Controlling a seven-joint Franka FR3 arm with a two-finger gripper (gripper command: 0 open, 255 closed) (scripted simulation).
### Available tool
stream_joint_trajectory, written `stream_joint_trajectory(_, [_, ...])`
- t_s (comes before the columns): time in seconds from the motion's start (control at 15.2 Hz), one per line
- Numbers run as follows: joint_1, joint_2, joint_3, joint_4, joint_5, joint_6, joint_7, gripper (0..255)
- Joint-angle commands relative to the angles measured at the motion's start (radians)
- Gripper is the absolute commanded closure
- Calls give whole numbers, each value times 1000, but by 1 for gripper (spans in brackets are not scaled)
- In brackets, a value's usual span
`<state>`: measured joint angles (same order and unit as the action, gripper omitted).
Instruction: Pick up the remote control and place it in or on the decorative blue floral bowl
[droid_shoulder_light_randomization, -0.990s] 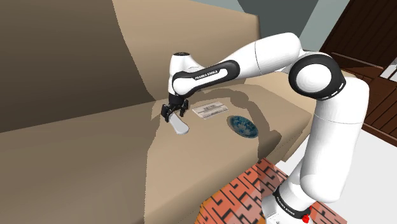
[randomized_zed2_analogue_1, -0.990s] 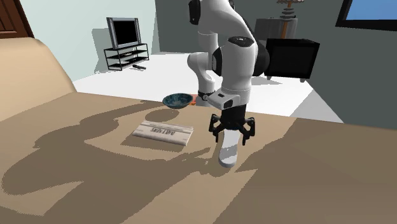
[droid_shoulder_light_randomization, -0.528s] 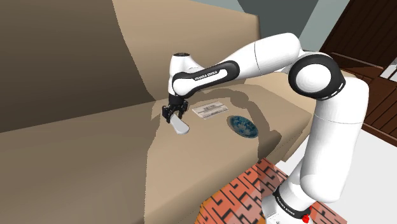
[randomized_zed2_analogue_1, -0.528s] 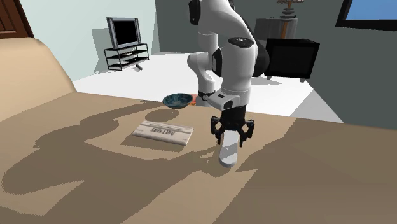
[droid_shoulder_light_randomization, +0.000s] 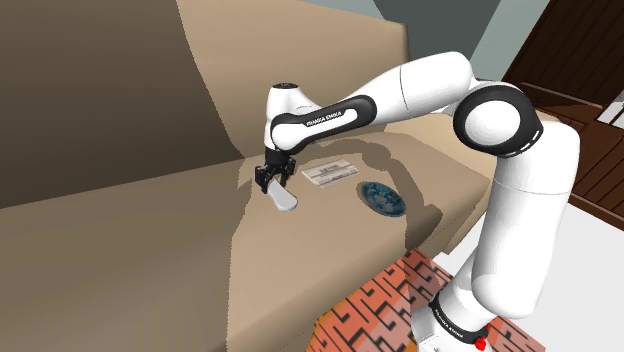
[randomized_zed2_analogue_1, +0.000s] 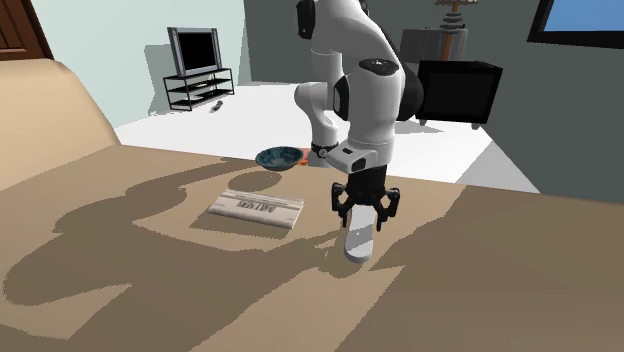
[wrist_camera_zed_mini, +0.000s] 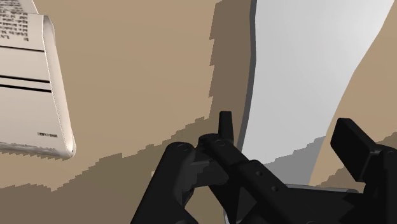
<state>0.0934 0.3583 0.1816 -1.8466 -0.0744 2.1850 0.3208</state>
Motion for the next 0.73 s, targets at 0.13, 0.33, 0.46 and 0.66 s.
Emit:
stream_joint_trajectory(0.13, [-1,-13,1,9,3,-22,-2,255])
stream_joint_trajectory(0.33, [-2,-31,3,26,8,-56,-5,255])
stream_joint_trajectory(0.46, [-3,-43,4,38,11,-80,-7,255])
stream_joint_trajectory(0.66, [-4,-59,6,57,15,-115,-9,255])
